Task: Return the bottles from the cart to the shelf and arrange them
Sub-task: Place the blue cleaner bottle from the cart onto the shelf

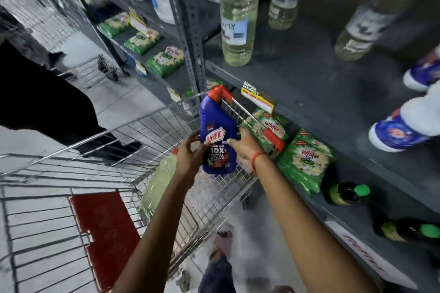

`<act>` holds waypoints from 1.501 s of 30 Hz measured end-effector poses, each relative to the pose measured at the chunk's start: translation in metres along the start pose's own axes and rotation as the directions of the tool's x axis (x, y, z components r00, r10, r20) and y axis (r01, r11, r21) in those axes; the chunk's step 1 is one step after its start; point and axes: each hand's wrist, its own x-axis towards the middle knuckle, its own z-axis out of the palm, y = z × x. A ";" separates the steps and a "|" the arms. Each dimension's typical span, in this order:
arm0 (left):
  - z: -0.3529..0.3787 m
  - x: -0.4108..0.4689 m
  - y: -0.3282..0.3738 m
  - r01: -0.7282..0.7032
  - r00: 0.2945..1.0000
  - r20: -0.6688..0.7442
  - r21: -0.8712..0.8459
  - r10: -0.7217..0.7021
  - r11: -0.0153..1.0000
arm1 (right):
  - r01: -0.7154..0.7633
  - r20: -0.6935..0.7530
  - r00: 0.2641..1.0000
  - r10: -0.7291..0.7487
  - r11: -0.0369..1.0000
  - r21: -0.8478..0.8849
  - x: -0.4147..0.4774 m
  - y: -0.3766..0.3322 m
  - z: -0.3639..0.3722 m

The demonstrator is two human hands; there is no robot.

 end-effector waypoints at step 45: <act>0.497 -0.262 0.037 -0.690 0.434 0.785 -0.025 0.442 0.723 | 0.296 -0.762 0.648 0.023 0.913 0.279 -0.300 0.296 -0.429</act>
